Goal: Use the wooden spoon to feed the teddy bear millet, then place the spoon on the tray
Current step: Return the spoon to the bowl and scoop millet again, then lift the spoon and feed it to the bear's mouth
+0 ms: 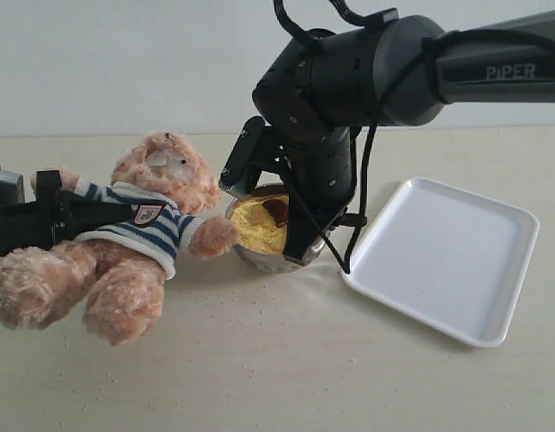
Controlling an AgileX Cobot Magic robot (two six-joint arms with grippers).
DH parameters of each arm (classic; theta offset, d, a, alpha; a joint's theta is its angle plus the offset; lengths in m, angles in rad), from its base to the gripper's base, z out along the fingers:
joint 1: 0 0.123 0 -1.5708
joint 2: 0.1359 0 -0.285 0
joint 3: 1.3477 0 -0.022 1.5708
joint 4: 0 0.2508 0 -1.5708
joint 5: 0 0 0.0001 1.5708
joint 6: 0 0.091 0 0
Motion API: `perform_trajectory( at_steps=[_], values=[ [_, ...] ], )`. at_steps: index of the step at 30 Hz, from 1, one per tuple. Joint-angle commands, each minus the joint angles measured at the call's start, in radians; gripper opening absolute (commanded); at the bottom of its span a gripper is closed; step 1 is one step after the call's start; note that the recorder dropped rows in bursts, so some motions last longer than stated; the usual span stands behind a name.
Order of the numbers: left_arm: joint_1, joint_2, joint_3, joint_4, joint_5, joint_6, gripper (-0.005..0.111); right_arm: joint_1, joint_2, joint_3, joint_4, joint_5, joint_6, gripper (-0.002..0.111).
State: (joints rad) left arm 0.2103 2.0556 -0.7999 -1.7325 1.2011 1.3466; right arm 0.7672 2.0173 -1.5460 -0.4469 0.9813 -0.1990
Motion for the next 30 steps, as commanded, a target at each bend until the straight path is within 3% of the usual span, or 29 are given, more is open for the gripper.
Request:
perform_trajectory(
  at_steps=[1,17,30],
  values=[
    [-0.005,-0.005,-0.004,-0.012,0.020,0.007,0.005,0.000,-0.004,-0.002,-0.008,0.020,0.025,0.000],
    [-0.005,-0.005,-0.004,-0.012,0.020,0.038,0.005,0.000,-0.032,-0.002,-0.015,0.085,0.070,0.000],
    [0.000,-0.005,-0.004,-0.012,0.020,0.040,0.005,-0.001,-0.097,-0.002,-0.011,0.001,0.109,0.000]
  ],
)
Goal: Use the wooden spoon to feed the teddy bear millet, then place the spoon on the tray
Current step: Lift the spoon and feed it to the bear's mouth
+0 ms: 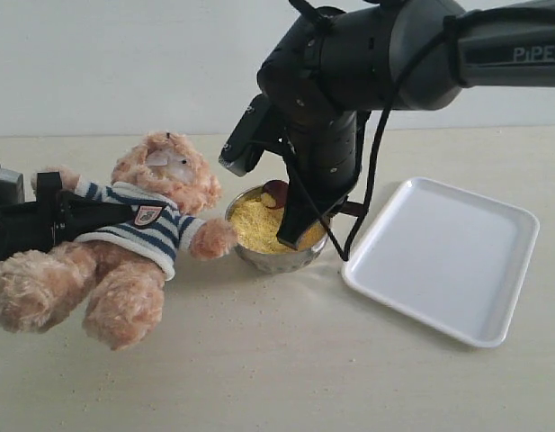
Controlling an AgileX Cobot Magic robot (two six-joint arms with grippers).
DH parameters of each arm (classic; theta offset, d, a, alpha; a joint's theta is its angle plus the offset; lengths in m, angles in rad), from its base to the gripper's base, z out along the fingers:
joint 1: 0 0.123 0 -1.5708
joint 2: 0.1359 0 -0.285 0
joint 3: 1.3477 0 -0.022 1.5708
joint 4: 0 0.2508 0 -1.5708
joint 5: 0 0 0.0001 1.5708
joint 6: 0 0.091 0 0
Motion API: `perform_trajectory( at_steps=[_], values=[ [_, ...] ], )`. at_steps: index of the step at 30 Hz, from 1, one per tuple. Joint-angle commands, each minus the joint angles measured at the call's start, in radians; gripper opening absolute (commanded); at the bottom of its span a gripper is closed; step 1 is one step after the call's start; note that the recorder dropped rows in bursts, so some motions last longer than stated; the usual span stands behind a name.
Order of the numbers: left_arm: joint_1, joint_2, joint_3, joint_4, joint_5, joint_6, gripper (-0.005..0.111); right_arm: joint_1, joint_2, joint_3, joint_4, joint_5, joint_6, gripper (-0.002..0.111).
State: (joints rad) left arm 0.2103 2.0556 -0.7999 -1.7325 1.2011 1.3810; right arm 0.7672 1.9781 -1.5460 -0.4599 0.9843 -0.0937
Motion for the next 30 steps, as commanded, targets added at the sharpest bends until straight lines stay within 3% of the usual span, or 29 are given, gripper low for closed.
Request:
perform_trajectory(
  at_steps=[1,6,14,21,27,30],
  values=[
    [0.006,-0.005,-0.004,-0.012,0.020,0.006,0.005,-0.001,-0.067,-0.002,0.002,0.002,0.002,0.000],
    [0.014,-0.005,-0.004,-0.012,0.020,0.026,0.005,-0.001,-0.160,-0.002,0.097,-0.035,-0.032,0.000],
    [0.012,-0.005,-0.004,-0.012,0.020,0.026,0.005,0.001,-0.164,-0.002,0.382,-0.245,-0.135,0.000],
    [0.012,-0.005,-0.004,-0.012,0.020,0.026,0.005,0.001,-0.162,-0.002,0.529,-0.309,-0.206,0.000],
    [0.012,-0.005,-0.004,-0.012,0.020,0.026,0.005,0.044,-0.103,-0.002,0.487,-0.322,-0.255,0.000],
    [0.013,-0.005,-0.004,-0.012,0.020,0.022,0.005,0.053,-0.085,-0.002,0.348,-0.326,-0.194,0.000]
  ],
)
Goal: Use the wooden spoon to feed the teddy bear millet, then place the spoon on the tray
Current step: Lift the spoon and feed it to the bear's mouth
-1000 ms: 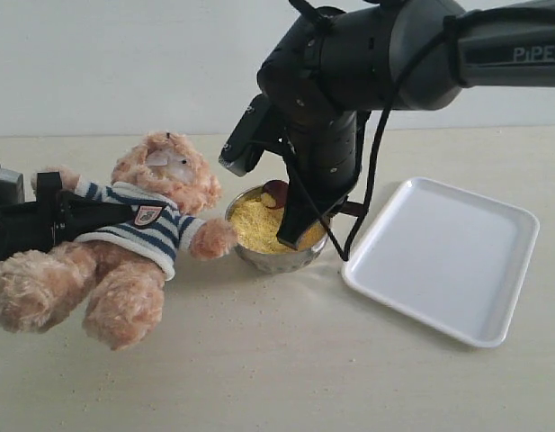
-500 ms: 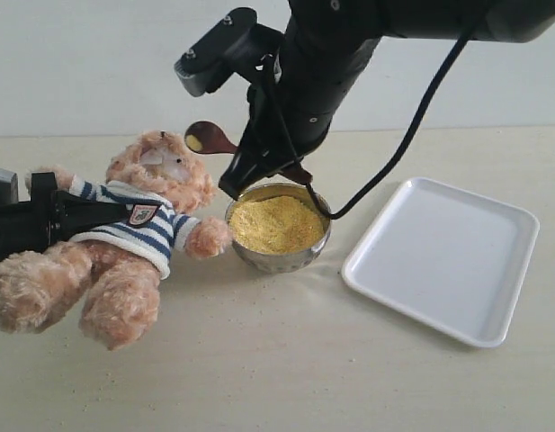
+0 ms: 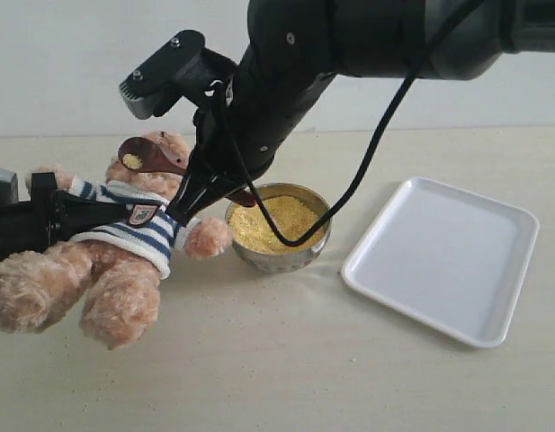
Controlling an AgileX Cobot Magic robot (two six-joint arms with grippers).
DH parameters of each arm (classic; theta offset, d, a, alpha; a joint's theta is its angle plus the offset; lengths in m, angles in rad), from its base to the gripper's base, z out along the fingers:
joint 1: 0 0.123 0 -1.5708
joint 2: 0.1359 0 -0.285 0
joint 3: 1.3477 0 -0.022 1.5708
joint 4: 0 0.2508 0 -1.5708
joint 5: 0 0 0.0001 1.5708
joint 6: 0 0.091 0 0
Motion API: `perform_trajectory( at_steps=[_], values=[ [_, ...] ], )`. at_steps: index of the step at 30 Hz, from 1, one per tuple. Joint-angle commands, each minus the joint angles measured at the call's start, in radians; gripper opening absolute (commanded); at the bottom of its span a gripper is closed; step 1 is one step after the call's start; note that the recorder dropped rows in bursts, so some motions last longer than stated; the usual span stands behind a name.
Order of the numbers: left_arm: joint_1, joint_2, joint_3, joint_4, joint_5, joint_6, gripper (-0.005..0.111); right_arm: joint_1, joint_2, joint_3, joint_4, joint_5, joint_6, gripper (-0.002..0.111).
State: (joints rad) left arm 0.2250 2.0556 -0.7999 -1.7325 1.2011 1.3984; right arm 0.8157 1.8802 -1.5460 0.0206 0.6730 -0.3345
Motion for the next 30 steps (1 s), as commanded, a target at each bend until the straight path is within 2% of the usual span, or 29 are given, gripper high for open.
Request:
perform_trajectory(
  at_steps=[1,6,13,19,22,30],
  values=[
    [-0.002,-0.005,-0.004,-0.012,0.020,0.005,0.005,0.004,0.013,-0.002,-0.161,-0.017,0.065,0.000],
    [-0.002,-0.005,-0.004,-0.012,0.020,0.005,0.005,0.017,0.016,-0.002,-0.346,-0.060,0.119,0.000],
    [-0.002,-0.005,-0.004,-0.012,0.020,-0.001,0.005,0.053,0.066,-0.002,-0.479,-0.053,0.135,0.000],
    [-0.002,-0.005,-0.004,-0.012,0.020,-0.004,0.005,0.117,0.084,-0.002,-0.793,-0.029,0.335,0.000],
    [-0.002,-0.005,-0.004,-0.012,0.020,-0.004,0.005,0.150,0.084,-0.002,-0.911,-0.003,0.366,0.000],
    [-0.002,-0.005,-0.004,-0.012,0.020,-0.010,0.005,0.171,0.095,-0.002,-1.023,0.126,0.385,0.000]
  ],
)
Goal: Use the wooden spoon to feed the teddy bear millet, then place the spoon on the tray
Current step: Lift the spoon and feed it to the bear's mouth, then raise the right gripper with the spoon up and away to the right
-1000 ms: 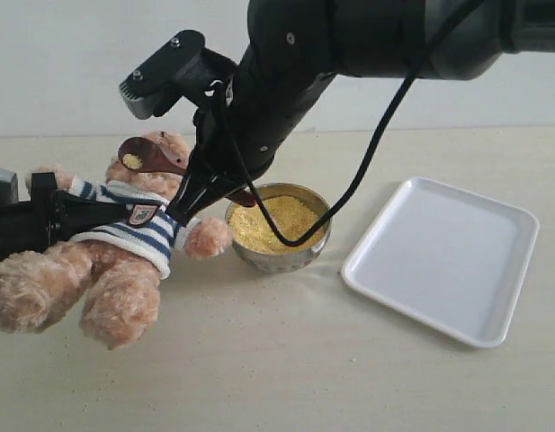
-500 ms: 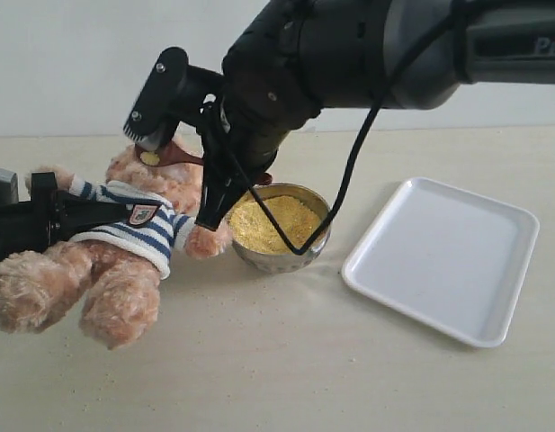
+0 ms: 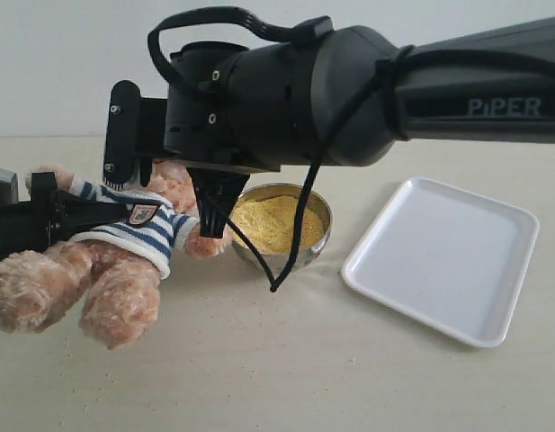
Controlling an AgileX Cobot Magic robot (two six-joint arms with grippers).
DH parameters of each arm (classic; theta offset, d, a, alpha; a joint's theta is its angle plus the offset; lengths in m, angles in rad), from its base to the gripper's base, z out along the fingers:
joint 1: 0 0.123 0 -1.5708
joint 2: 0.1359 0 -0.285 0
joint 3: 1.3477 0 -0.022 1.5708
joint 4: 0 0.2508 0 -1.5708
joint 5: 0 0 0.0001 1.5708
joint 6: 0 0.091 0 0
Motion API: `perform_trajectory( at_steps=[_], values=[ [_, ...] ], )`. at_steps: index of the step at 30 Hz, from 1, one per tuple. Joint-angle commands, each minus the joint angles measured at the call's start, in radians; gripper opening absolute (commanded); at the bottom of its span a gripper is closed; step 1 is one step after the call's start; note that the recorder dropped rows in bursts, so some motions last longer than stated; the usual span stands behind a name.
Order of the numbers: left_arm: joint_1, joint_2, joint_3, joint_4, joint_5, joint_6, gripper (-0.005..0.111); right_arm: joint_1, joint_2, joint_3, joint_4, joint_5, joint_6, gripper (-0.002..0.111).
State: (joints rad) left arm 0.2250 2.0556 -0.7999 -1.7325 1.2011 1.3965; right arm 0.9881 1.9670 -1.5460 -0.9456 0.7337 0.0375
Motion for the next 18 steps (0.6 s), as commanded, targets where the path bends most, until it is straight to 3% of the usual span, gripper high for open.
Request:
perform_trajectory(
  at_steps=[1,18],
  values=[
    [-0.002,-0.005,-0.004,-0.012,0.020,-0.009,0.005,0.001,0.008,-0.002,-0.065,0.090,0.023,0.000],
    [-0.002,-0.005,-0.004,-0.012,0.020,-0.008,0.005,-0.018,-0.044,-0.002,0.023,0.092,0.251,0.000]
  ],
)
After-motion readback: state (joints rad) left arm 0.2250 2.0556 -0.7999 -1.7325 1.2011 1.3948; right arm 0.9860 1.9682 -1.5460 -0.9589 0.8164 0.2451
